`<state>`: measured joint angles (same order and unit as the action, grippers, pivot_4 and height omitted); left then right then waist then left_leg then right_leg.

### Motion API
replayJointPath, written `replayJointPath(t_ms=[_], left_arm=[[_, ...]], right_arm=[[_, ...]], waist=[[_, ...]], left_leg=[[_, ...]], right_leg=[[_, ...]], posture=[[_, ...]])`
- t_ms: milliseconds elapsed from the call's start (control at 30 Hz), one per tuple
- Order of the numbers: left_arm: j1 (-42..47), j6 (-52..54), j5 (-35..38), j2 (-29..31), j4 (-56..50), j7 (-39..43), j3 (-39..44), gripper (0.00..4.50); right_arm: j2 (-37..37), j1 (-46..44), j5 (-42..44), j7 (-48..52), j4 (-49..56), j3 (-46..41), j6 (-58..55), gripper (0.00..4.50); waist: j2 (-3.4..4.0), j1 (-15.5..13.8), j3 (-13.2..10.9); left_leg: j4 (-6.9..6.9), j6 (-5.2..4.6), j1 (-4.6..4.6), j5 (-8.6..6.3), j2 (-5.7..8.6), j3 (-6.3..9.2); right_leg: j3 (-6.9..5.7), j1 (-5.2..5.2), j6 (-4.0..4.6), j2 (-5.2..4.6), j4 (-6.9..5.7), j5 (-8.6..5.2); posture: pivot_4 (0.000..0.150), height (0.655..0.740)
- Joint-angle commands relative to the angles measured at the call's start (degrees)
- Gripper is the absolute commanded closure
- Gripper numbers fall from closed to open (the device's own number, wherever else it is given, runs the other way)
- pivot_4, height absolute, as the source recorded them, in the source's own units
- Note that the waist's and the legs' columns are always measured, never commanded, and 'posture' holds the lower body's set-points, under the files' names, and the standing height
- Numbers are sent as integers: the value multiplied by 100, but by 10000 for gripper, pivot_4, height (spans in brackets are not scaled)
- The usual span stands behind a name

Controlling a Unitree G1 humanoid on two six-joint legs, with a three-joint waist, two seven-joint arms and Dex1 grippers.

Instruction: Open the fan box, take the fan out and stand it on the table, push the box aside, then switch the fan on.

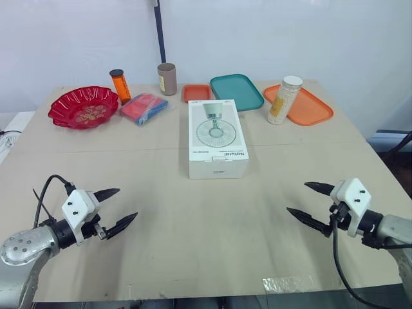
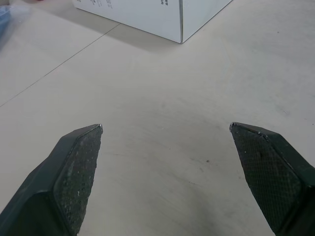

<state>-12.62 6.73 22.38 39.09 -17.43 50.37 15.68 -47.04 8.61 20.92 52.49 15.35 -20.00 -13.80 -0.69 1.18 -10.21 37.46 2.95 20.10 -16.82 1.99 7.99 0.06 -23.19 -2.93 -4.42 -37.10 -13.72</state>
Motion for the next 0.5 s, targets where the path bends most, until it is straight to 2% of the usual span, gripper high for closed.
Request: replayJointPath(t_ms=[33,500], left_arm=[[129,-54,15,-11,-102,-53,14,960],[137,126,158,-85,-280,-89,1,960]], right_arm=[[53,30,59,-70,122,-119,-1,0],[103,-47,84,-150,144,-53,-89,0]], waist=[[0,0,0],[-2,0,2]], left_leg=[[0,0,0,0,0,0],[1,0,-1,0,-1,-3]], right_leg=[[0,0,0,0,0,0],[3,0,-1,2,0,1]], posture=[[1500,7400],[1500,7400]])
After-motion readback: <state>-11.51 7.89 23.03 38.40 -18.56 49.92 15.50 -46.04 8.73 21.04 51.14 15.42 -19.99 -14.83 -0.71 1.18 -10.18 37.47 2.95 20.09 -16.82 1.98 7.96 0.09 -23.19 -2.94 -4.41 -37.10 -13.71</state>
